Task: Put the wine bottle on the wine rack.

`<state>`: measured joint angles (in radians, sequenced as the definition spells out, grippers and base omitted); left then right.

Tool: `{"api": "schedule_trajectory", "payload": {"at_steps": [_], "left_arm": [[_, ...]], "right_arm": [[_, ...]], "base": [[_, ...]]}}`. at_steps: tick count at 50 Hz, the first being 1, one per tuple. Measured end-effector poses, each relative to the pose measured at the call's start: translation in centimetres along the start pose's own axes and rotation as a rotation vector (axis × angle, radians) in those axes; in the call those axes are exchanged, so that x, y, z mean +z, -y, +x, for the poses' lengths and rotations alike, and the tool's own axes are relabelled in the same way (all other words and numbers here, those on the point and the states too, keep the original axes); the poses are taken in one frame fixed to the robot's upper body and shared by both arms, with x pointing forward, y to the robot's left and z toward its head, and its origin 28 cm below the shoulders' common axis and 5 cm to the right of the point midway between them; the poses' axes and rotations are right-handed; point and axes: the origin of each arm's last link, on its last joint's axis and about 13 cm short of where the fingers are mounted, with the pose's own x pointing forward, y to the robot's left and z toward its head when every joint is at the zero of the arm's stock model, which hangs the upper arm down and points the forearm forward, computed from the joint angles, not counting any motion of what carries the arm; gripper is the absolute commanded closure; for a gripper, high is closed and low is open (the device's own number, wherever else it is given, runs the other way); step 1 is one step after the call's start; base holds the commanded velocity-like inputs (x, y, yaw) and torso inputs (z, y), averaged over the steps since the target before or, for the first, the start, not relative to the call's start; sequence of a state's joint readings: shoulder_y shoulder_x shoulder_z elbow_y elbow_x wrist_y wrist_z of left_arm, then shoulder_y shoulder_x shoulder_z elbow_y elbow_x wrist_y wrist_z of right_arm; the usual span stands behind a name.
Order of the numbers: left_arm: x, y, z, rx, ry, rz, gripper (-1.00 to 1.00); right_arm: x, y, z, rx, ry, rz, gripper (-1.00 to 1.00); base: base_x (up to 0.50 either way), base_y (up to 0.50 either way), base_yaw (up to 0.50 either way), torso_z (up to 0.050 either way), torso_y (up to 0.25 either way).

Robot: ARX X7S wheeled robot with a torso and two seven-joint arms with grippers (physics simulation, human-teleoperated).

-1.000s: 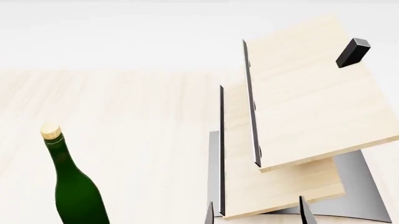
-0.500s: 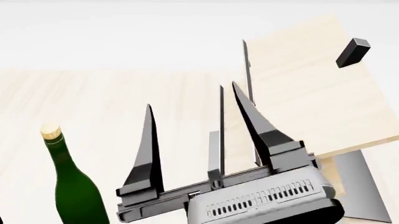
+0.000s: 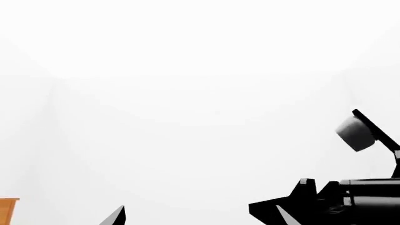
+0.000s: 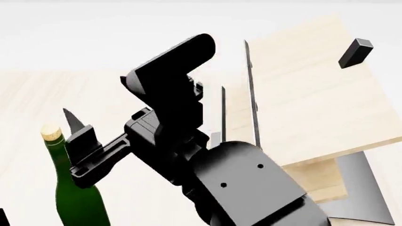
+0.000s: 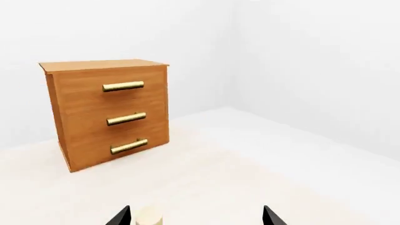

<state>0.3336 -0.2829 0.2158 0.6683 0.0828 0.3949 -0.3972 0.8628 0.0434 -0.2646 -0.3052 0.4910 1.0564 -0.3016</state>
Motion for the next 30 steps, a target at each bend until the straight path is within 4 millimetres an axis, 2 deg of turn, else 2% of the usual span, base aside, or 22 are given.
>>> {"api": "schedule_trajectory", "payload": {"at_steps": [13, 30], "left_arm": [[0.1, 0.1, -0.1, -0.005, -0.002, -0.004, -1.00], [0.2, 0.2, -0.2, -0.012, -0.002, -0.011, -1.00]], "right_arm": [[0.1, 0.1, 1.8, 0.239, -0.132, 0.091, -1.00], [-2.1, 0.6, 5.2, 0.271, -0.189, 0.107, -1.00]], "base": [[0.00, 0.00, 0.00, 0.000, 0.000], [0.00, 0.00, 0.00, 0.000, 0.000]]}}
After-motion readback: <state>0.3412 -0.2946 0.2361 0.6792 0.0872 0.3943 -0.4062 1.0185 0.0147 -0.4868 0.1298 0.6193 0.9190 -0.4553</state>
